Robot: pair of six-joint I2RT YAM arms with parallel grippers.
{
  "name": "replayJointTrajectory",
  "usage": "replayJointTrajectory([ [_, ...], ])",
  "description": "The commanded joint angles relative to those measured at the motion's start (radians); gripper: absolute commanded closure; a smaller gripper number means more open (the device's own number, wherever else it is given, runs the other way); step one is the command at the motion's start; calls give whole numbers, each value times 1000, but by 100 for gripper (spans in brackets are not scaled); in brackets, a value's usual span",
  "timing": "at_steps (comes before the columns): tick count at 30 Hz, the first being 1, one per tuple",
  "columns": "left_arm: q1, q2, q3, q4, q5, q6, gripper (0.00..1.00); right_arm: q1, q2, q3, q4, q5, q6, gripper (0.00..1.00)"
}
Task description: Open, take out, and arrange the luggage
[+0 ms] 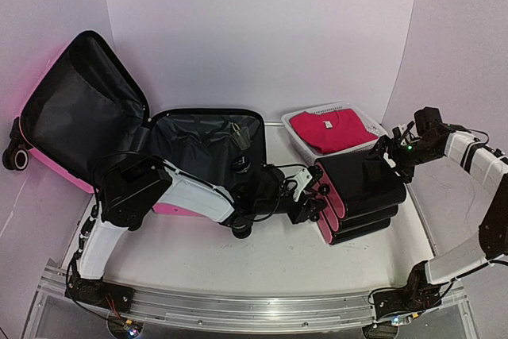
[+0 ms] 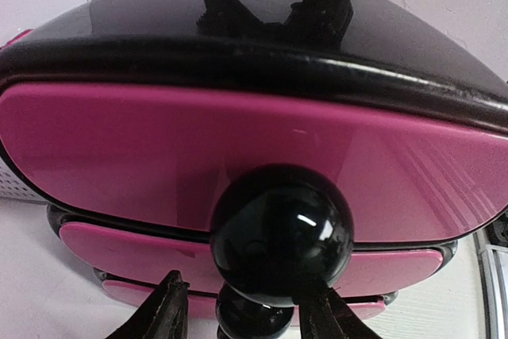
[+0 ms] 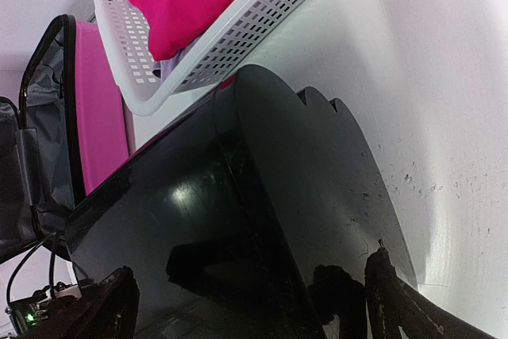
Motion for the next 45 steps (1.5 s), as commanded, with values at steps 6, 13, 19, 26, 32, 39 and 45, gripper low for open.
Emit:
replayJointTrajectory([
  [6,-1,23,55,28,1,46,59,6,-22,24,20,-41,0,2],
  [13,0,-76,-51,28,-14,61,88,5,-16,23,21,-27,-4,2],
  [19,0,-219,-233,25,-31,68,91,6,3,15,23,-18,-8,2],
  [26,0,-287,-341,-13,-3,35,76,6,6,14,23,-23,-15,2],
  [32,5,-387,-311,-176,5,36,34,6,1,28,21,-23,-15,2],
  [39,158,-626,-293,-501,80,-141,22,6,7,38,21,-25,-14,2],
  [45,303,-556,-20,-917,-90,-405,25,5,27,35,21,-29,-21,2],
])
